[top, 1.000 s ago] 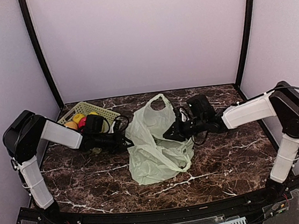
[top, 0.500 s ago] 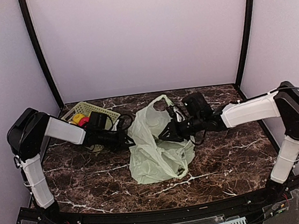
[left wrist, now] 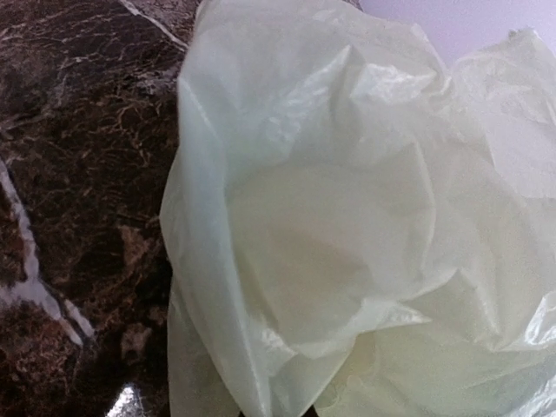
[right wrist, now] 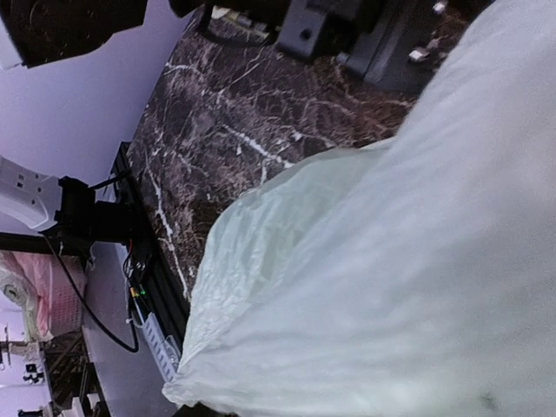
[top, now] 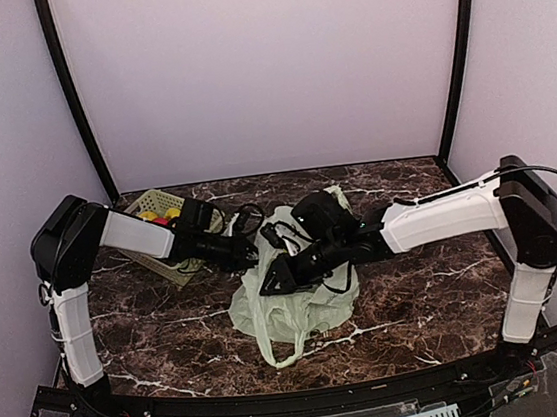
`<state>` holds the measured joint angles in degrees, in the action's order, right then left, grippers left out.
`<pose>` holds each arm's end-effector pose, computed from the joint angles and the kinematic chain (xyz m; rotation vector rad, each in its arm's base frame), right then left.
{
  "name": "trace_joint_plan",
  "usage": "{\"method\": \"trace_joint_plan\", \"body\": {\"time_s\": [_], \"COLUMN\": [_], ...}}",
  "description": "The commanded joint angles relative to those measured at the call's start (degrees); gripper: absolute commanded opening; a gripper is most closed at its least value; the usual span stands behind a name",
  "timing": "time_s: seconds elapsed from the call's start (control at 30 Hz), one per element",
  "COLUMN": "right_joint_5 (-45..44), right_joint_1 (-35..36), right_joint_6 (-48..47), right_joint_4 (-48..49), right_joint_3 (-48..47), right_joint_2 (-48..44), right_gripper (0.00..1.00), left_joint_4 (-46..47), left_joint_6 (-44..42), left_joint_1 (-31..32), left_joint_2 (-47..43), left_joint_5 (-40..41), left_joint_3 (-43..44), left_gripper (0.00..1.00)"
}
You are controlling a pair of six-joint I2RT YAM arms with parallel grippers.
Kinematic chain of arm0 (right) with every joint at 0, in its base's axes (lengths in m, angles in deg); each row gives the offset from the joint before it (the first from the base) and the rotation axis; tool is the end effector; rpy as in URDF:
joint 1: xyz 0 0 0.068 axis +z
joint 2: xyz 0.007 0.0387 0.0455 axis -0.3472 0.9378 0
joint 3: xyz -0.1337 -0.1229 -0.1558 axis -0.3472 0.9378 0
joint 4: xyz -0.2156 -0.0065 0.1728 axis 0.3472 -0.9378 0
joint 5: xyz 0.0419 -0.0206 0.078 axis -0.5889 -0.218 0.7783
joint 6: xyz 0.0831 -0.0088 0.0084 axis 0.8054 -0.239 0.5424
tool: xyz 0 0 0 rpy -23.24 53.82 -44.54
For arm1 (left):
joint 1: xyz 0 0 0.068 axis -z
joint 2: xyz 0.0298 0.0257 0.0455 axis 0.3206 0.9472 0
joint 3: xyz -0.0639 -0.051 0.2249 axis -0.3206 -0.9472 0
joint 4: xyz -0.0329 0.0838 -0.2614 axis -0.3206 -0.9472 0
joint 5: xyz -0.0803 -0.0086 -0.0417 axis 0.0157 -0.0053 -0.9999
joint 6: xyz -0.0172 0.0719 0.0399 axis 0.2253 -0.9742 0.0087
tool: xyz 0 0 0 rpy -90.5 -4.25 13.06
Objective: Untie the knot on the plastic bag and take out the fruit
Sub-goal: Pick up the fake fruit from the takeout bag.
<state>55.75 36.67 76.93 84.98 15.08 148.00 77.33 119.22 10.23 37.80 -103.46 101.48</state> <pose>0.2104 0.3817 0.1401 -0.6769 2.4797 1.2877 0.3516 -0.2539 0.0728 0.4009 2.3717 -1.4307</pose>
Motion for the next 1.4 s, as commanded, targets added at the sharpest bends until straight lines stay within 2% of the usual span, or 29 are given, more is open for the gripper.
{"method": "trace_joint_plan", "body": {"time_s": [0.0, 0.07, 0.17, 0.37, 0.7, 1.07, 1.27, 1.37], "right_joint_5": [-10.9, -12.6, -12.3, -8.6, -11.1, -7.2, -6.9, -7.1], "right_joint_1": [-3.7, -5.7, -7.6, -7.7, -8.7, -10.3, -11.3, -12.2], "right_joint_6": [-4.2, -4.7, -5.5, -4.3, -1.6, 5.1, 6.3, 6.2], "right_joint_4": [-6.1, -6.6, -7.2, -5.9, -7.0, -8.4, -10.8, -12.5], "right_joint_3": [3.2, 5.5, 6.5, 5.0, -1.3, -8.0, -11.8, -13.9], "right_joint_2": [-8.1, -11.2, -11.9, -8.0, 0.6, 8.7, 11.4, 13.0], "right_gripper": [0.32, 0.37, 0.39, 0.35, 0.32, 0.48, 0.66, 0.70], "left_joint_4": [-4.7, -6.0, -7.0, -7.0, -6.7, -6.8, -6.5, -6.6], "left_joint_6": [-4.8, -5.7, -6.3, -6.1, -5.8, -5.8, -5.6, -5.8], "left_joint_1": [0.3, 0.3, 0.3, 0.3, 0.3, 0.3, 0.3, 0.3], "left_joint_2": [0.6, 0.9, 1.1, 1.3, 2.0, 2.6, 3.0, 3.1], "left_joint_5": [-2.6, -2.4, -2.2, -2.0, -2.8, -4.3, -5.4, -6.1], "left_joint_3": [1.7, 2.0, 2.2, 2.2, 2.7, 2.9, 3.2, 3.3], "left_gripper": [0.01, 0.01, 0.01, 0.01, 0.01, 0.01, 0.01, 0.01]}}
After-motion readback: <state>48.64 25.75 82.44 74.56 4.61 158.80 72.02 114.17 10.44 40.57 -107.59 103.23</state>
